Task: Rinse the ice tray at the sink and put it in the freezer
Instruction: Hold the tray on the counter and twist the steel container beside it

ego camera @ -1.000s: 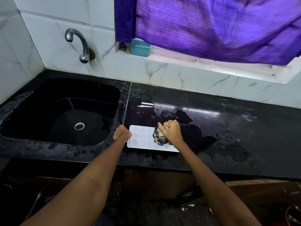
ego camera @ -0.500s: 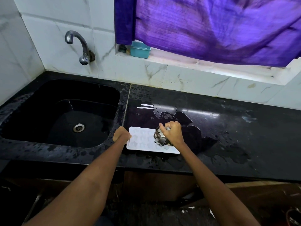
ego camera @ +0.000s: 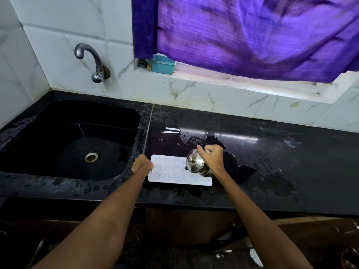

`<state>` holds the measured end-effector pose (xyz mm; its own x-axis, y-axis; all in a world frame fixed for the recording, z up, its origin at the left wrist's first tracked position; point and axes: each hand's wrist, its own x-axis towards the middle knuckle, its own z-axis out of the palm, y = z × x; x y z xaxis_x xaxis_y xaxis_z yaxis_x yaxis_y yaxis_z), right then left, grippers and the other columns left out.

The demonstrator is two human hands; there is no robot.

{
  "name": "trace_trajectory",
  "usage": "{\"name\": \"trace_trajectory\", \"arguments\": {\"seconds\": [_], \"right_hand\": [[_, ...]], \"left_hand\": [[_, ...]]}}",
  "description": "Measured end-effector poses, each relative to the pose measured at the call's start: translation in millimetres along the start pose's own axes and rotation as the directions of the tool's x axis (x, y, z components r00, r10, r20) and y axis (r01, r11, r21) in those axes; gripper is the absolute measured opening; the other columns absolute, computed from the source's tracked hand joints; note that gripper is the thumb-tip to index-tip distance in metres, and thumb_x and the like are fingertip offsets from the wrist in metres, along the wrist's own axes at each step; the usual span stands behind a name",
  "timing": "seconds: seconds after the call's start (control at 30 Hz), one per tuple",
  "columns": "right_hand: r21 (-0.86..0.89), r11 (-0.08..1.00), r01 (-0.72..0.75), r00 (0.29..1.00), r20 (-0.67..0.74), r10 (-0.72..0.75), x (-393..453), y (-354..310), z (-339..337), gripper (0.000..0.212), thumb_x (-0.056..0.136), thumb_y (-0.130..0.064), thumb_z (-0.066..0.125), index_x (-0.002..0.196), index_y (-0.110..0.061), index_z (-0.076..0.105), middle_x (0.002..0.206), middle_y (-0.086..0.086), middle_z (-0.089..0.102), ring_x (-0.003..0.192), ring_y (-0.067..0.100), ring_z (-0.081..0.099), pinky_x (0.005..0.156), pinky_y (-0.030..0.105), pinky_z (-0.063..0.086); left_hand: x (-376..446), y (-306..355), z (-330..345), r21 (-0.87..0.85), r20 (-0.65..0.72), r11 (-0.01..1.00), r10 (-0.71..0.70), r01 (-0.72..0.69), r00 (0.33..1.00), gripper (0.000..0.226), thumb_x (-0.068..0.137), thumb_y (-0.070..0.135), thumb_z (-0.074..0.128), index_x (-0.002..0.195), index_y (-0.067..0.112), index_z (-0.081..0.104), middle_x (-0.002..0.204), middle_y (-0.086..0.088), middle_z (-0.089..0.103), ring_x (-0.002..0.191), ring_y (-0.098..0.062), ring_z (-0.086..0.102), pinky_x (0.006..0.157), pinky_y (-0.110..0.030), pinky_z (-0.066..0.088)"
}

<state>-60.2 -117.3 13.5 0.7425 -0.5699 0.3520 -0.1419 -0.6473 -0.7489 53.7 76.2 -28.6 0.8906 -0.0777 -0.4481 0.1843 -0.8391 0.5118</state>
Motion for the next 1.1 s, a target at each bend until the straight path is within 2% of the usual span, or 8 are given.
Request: {"name": "trace_trajectory", "arguments": {"seconds": [0.07,0.17,0.23,0.37,0.43,0.53,0.93,1.1], "right_hand": [[-0.016,1.000,-0.002,1.000,-0.001,0.001,-1.4,1.9,-2.5,0.066,0.079,-0.006,0.069,0.045,-0.023,0.015,0.042,-0.006,0.016,0.043,0.010,0.014,0.041,0.011,0.023],[-0.069,0.996,0.063,0.998,0.013,-0.062,-4.8,3.3,-2.9,0.069,0.079,-0.005,0.069,0.045,-0.024,0.012,0.041,-0.008,0.013,0.042,0.006,0.012,0.044,0.009,0.026],[-0.129,0.987,0.100,0.995,0.042,-0.095,-5.9,4.0,-1.7,0.070,0.080,-0.006,0.068,0.044,-0.025,0.011,0.039,-0.009,0.013,0.041,0.012,0.016,0.053,0.009,0.025],[-0.228,0.968,0.106,0.989,0.121,-0.079,-6.1,7.5,2.5,0.065,0.084,-0.015,0.065,0.041,-0.021,0.016,0.041,0.004,0.026,0.048,0.022,0.031,0.075,0.025,0.034],[-0.265,0.957,0.117,0.987,0.141,-0.082,-6.5,7.9,3.6,0.065,0.085,-0.018,0.064,0.040,-0.021,0.017,0.042,0.005,0.028,0.051,0.023,0.035,0.076,0.034,0.042],[-0.291,0.944,0.157,0.981,0.159,-0.114,-7.6,7.0,4.3,0.065,0.085,-0.017,0.063,0.040,-0.022,0.017,0.043,0.008,0.032,0.051,0.025,0.036,0.079,0.037,0.045],[-0.269,0.946,0.180,0.978,0.148,-0.143,-9.5,3.7,0.7,0.065,0.085,-0.014,0.063,0.039,-0.022,0.018,0.043,0.010,0.036,0.047,0.026,0.036,0.085,0.032,0.040],[-0.247,0.955,0.164,0.982,0.130,-0.135,-10.4,5.1,-1.1,0.067,0.084,-0.011,0.065,0.040,-0.024,0.016,0.039,0.001,0.027,0.045,0.022,0.032,0.084,0.032,0.037]], "left_hand": [[-0.3,0.5,0.1,0.022,-0.012,1.000,-0.002,0.002,1.000,0.049,0.088,0.015,0.066,0.131,0.001,0.049,0.136,-0.017,0.054,0.124,-0.033,0.055,0.099,-0.039,0.047],[0.5,0.9,0.8,0.035,-0.010,0.999,-0.003,0.003,1.000,0.050,0.088,0.016,0.066,0.132,0.001,0.049,0.137,-0.017,0.054,0.125,-0.033,0.054,0.099,-0.040,0.046],[0.4,1.4,0.8,0.039,-0.007,0.999,-0.002,0.003,1.000,0.049,0.088,0.016,0.067,0.131,0.001,0.050,0.136,-0.017,0.055,0.124,-0.033,0.055,0.098,-0.040,0.047],[-0.5,1.4,0.7,0.042,-0.016,0.999,0.001,0.000,1.000,0.047,0.089,0.015,0.065,0.131,0.000,0.049,0.135,-0.018,0.055,0.123,-0.033,0.055,0.097,-0.040,0.047],[-0.7,1.2,0.9,0.041,-0.016,0.999,0.001,-0.001,1.000,0.046,0.089,0.014,0.064,0.131,0.000,0.050,0.135,-0.018,0.055,0.122,-0.033,0.056,0.097,-0.040,0.048],[-1.4,0.9,0.9,0.048,-0.024,0.999,0.006,-0.005,1.000,0.045,0.089,0.014,0.064,0.130,0.001,0.050,0.135,-0.017,0.056,0.123,-0.032,0.056,0.097,-0.039,0.047],[-3.6,1.2,-1.1,0.033,-0.014,0.999,0.003,-0.002,1.000,0.044,0.089,0.014,0.065,0.129,0.000,0.051,0.133,-0.017,0.057,0.120,-0.032,0.058,0.097,-0.040,0.049],[-4.4,2.5,-0.9,0.059,-0.024,0.998,-0.004,0.006,1.000,0.047,0.089,0.016,0.065,0.131,0.000,0.050,0.136,-0.017,0.055,0.124,-0.032,0.055,0.098,-0.039,0.047]]}}
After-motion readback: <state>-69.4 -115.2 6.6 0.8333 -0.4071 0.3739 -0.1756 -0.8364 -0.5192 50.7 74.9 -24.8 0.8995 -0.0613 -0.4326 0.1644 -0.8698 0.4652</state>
